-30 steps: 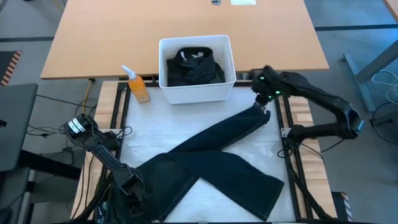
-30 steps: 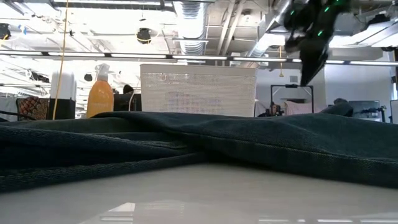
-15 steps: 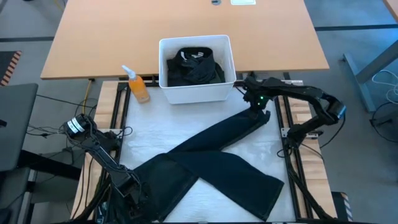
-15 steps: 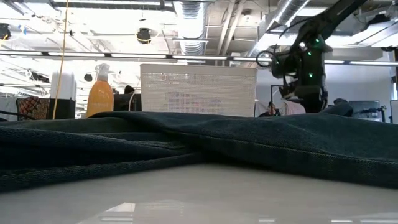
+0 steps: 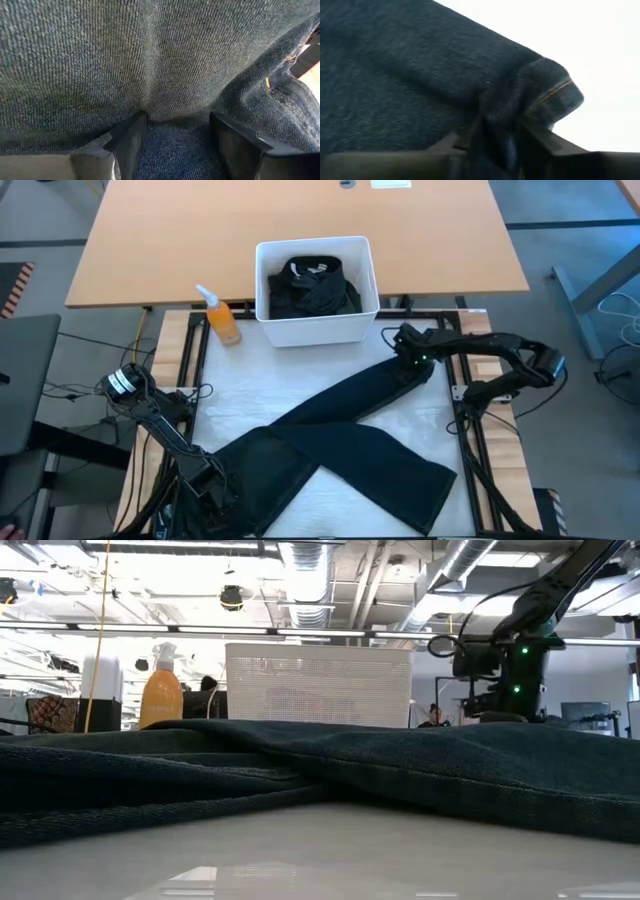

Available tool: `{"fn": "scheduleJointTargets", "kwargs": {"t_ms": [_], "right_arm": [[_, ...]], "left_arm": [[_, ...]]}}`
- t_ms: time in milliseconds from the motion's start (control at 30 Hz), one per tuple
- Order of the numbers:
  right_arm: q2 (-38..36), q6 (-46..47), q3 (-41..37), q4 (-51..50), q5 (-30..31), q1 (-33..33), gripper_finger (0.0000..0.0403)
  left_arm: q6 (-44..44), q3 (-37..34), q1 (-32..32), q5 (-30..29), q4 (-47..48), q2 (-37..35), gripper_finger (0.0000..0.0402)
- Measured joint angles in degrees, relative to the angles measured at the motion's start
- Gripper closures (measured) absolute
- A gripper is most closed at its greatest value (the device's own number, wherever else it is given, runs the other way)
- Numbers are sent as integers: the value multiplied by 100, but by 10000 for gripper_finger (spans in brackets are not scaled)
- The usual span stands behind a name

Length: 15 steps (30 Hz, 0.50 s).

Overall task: Fold laundry
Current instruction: Fold the dark blue jeans from the white laundry organizer

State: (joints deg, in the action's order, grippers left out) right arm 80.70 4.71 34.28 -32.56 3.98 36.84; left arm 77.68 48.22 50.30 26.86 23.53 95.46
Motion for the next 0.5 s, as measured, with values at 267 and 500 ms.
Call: {"fn": "scheduleJointTargets", "kwargs": {"t_ms": [267, 500], "right_arm": [[-759, -446, 265, -230, 1026, -453, 376], [-2000, -1325, 433, 187, 2594, -797, 360]], "left_arm": [[150, -2, 0, -20, -22, 5, 185], [148, -6, 0, 12, -45, 7, 185]]}}
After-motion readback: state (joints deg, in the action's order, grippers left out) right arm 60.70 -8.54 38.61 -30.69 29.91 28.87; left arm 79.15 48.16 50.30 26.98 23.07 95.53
